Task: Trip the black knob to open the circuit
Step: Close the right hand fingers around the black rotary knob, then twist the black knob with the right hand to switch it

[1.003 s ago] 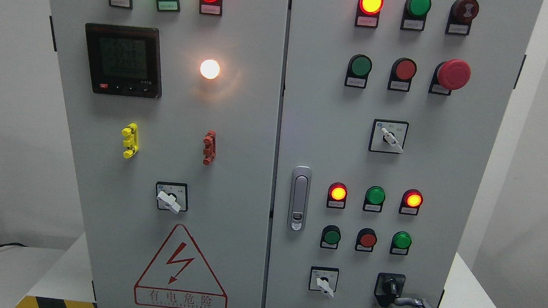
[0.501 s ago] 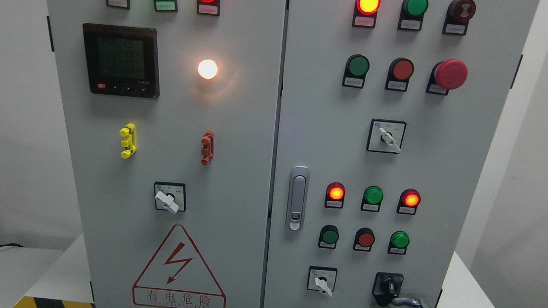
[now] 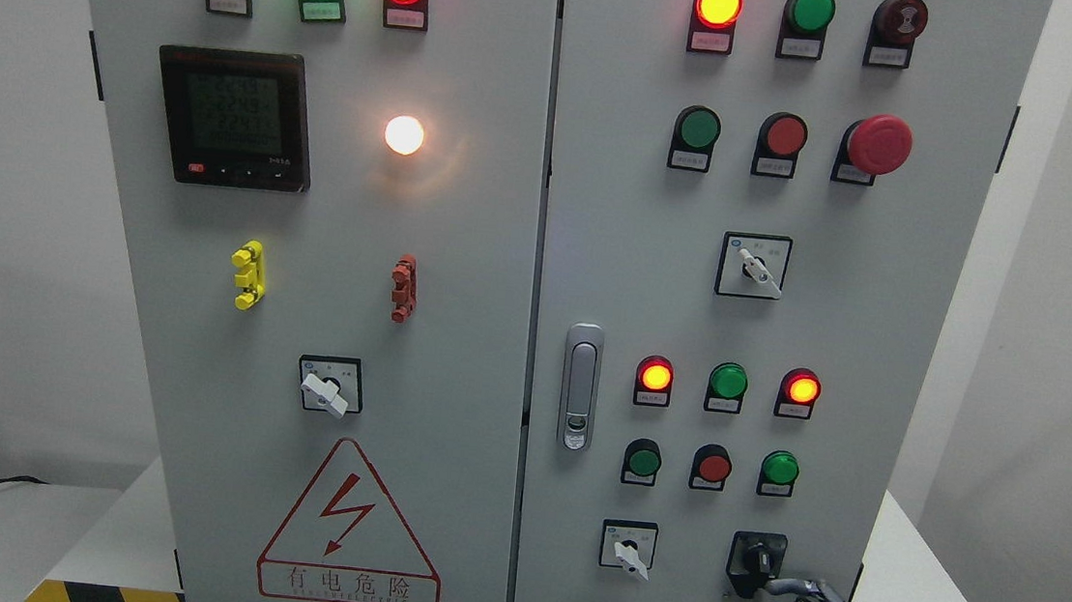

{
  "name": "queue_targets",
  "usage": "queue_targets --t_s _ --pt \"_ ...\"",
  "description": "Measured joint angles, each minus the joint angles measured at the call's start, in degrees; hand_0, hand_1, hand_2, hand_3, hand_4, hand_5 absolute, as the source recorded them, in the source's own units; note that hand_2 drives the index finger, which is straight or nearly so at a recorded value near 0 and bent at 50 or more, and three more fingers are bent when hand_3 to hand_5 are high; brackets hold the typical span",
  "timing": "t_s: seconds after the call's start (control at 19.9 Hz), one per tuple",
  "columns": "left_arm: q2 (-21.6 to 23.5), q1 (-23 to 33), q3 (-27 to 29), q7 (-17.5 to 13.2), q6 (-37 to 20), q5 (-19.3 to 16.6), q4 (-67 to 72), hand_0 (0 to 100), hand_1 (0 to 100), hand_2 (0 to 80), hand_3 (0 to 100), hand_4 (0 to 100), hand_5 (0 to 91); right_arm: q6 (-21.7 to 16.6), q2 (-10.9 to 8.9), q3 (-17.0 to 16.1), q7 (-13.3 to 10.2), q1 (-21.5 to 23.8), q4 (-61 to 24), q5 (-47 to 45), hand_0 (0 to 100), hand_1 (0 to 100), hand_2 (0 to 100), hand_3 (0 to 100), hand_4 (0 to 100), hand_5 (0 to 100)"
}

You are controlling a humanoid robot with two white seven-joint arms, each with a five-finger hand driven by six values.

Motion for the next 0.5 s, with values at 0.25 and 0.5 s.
queue_targets --t_s 0.25,0.5 --pt "0.00 0.00 0.00 0.00 0.00 0.00 0.00 12 39 0.0 0 0 0.0 0.00 0.02 0.02 0.13 -0.22 0.33 0.00 45 78 48 84 77 81" --pt "0.00 0.00 0.00 0.00 0.00 0.00 0.00 12 39 0.0 0 0 0.0 0.00 0.04 0.04 0.10 -0.26 0.54 -0.06 45 78 48 84 77 81"
